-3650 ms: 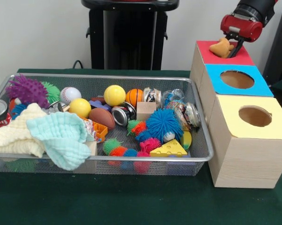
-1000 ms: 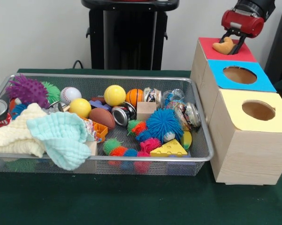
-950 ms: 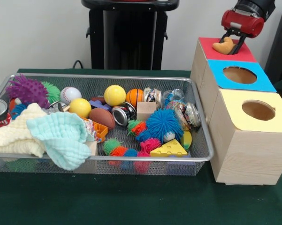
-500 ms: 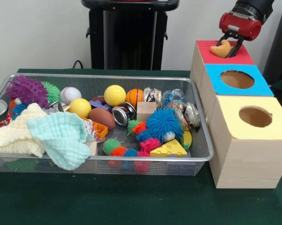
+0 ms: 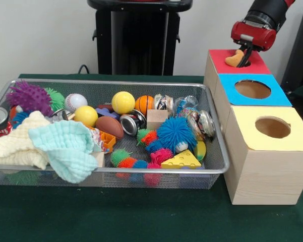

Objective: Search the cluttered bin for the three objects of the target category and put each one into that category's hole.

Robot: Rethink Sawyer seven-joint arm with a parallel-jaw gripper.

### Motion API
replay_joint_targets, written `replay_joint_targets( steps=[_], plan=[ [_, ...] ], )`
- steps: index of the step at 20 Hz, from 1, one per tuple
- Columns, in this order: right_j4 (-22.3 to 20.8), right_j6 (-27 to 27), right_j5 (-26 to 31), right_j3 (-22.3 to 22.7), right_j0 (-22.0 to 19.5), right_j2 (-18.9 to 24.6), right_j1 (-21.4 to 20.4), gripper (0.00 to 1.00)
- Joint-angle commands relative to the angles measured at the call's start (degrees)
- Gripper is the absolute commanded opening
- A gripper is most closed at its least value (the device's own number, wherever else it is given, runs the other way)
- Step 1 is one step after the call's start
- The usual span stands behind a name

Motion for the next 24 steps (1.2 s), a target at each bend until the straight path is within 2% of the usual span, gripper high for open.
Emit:
replay_joint_targets(
  steps=[1,14,15,24],
  plan=[
    [1.9,6.2,-5.5,0.2,-2.1,2.2,1.1,0.0],
    [2.1,5.9,-5.8,-0.2,-2.3,2.1,1.3,0.0],
    [2.1,6.0,-5.9,-0.1,-2.2,2.0,1.3,1.0],
    [2.3,6.1,-7.5,0.4,-2.8,2.8,0.6,1.0]
  ],
)
